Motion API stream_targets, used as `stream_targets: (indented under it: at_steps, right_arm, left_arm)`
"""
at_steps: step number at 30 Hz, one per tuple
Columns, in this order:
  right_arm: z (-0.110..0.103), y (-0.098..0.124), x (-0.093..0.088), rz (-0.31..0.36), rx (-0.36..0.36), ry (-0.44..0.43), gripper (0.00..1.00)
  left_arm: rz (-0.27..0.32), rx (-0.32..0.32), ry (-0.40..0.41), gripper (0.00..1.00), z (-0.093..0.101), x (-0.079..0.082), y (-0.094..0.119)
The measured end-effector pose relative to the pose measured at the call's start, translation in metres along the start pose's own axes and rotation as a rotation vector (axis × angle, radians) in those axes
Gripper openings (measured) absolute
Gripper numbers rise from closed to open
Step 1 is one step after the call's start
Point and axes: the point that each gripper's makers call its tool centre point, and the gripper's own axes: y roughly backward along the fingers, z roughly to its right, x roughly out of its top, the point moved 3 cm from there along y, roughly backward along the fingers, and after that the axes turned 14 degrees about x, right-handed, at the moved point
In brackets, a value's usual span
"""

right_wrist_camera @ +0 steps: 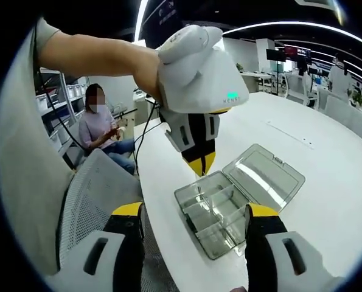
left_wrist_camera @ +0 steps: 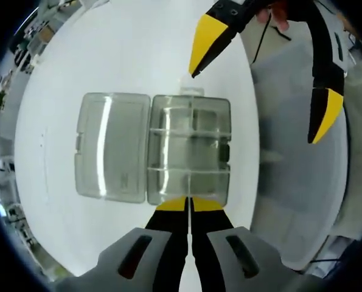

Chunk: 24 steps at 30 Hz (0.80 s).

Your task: Insert the divider into the dual guide fixture by aligning both edges with the guide slots and pushing it downward to the bottom, including one-sided entry, uneven engagement, binding, and posture correction.

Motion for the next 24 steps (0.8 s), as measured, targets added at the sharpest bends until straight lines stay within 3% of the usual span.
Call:
stream_targets:
  at_steps: [24]
  right_arm:
    - [0.0001, -0.0007, -0.0015, 0.009, 0.003, -0.011, 0.64]
  left_arm:
    - [-0.014, -0.003, -0.014, 0.00, 0.0025, -0.0002, -0.0072]
